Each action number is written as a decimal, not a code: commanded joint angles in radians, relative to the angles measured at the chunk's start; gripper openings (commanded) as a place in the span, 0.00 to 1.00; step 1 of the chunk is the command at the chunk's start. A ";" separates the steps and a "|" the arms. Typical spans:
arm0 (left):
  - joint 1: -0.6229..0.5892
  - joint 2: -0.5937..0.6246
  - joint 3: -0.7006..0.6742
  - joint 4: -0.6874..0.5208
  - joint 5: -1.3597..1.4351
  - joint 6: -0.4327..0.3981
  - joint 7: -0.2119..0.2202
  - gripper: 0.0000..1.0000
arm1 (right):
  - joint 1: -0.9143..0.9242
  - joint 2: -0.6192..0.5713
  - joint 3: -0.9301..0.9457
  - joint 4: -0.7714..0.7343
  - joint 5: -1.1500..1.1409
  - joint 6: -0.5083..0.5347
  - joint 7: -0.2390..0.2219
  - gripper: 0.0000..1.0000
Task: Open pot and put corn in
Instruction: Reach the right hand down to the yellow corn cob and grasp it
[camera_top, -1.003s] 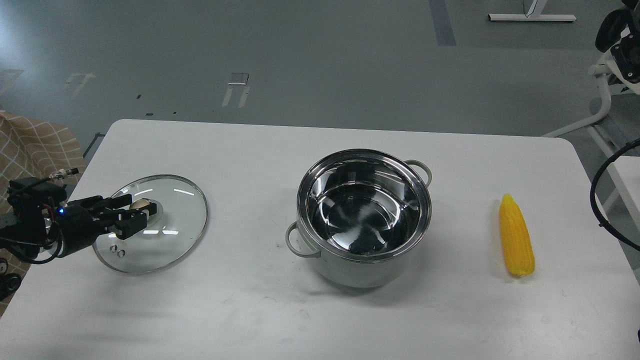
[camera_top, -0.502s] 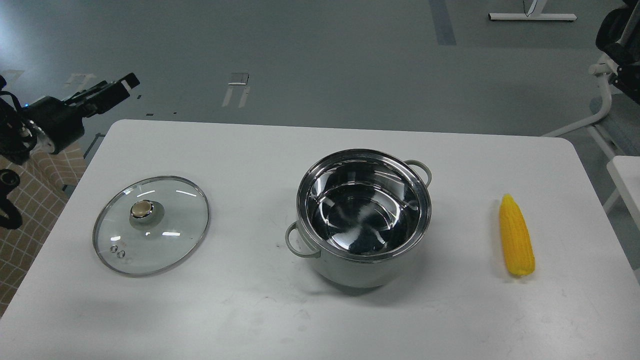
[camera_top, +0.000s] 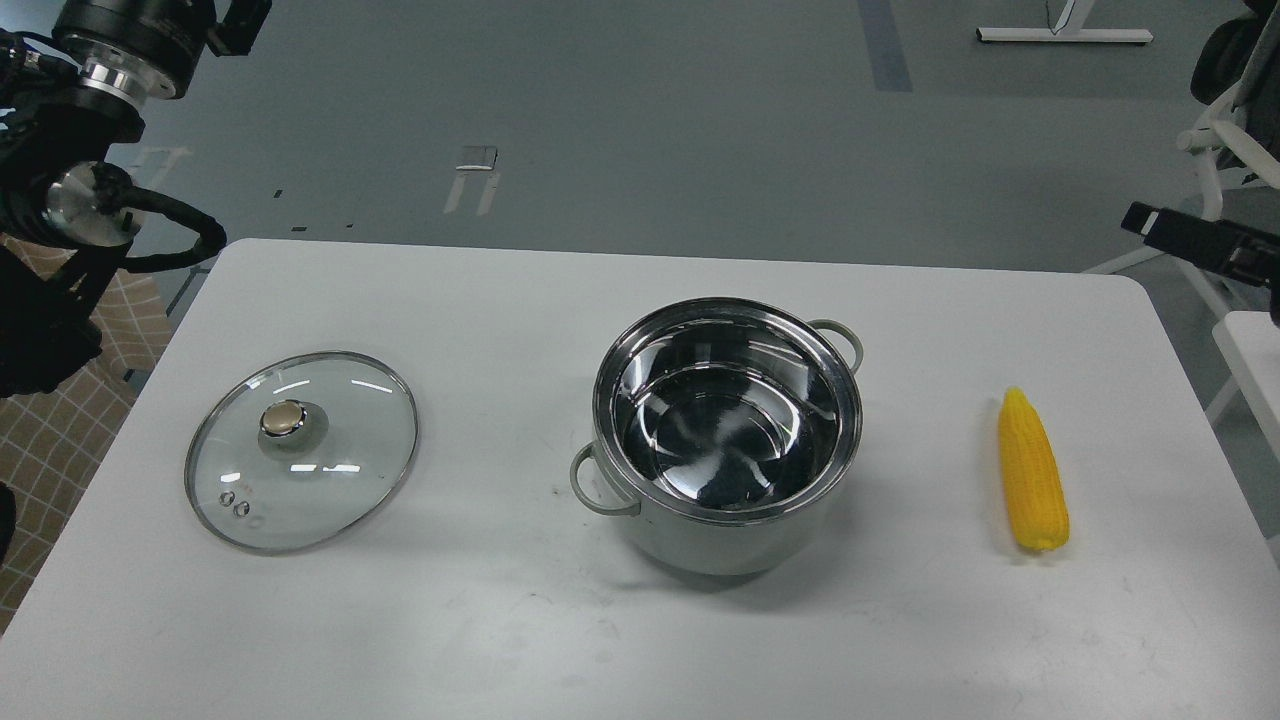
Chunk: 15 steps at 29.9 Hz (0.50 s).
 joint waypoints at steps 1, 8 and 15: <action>0.006 -0.055 -0.132 0.001 -0.031 -0.045 0.007 0.97 | -0.040 0.039 -0.058 0.003 -0.048 0.000 -0.010 1.00; 0.007 -0.121 -0.155 0.003 -0.025 -0.048 0.007 0.97 | -0.059 0.117 -0.124 -0.003 -0.148 0.000 -0.103 1.00; 0.006 -0.129 -0.160 0.003 -0.026 -0.048 0.007 0.97 | -0.091 0.212 -0.183 -0.037 -0.240 0.000 -0.148 0.99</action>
